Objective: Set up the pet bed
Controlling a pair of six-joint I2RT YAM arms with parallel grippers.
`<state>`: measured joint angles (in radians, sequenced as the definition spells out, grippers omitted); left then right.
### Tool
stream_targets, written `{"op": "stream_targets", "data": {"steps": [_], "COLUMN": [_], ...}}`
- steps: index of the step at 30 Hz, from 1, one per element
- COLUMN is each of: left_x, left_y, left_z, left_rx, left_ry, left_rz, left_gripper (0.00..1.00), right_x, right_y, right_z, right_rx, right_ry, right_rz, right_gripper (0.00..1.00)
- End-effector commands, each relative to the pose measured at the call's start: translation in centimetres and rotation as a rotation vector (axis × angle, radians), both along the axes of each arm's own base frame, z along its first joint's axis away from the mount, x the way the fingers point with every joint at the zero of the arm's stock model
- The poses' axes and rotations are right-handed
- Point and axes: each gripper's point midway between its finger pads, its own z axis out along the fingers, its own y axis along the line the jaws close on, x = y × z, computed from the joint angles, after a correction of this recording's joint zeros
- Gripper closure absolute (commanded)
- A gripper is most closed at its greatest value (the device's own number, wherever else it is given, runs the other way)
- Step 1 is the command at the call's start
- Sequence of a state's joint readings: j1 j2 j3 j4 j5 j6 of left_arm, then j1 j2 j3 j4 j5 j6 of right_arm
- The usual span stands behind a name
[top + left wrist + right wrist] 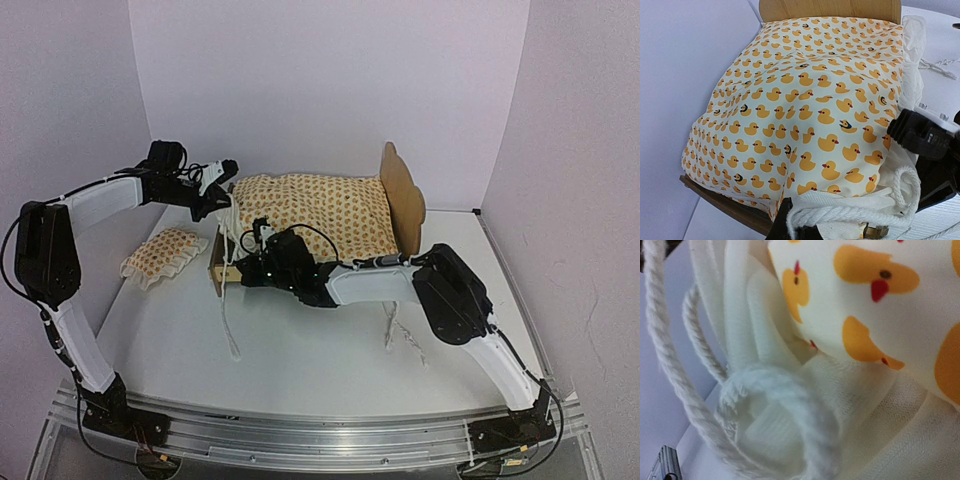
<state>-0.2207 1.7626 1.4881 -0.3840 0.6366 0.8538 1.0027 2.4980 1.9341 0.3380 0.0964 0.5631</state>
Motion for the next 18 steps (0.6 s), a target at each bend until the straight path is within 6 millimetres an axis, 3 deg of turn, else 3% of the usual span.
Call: {"op": "stream_targets", "data": {"steps": [1, 10, 18], "left_x": [0.5, -0.2, -1.4], "left_y": [0.1, 0.4, 0.2], "left_z": [3.1, 1.3, -0.1], "left_rx": [-0.014, 0.012, 0.013], "left_ry": [-0.081, -0.024, 0.030], "left_rz": [0.012, 0.015, -0.012], "left_gripper": [1.00, 1.00, 1.00], "right_x": [2.0, 3.6, 4.4], "right_y": [-0.6, -4.7, -7.0], "right_z": [0.9, -0.3, -3.1], "right_rx": [-0.196, -0.412, -0.699], "right_ry": [-0.099, -0.089, -0.145], "right_rz": [-0.057, -0.231, -0.218], "right_gripper": [1.00, 1.00, 1.00]}}
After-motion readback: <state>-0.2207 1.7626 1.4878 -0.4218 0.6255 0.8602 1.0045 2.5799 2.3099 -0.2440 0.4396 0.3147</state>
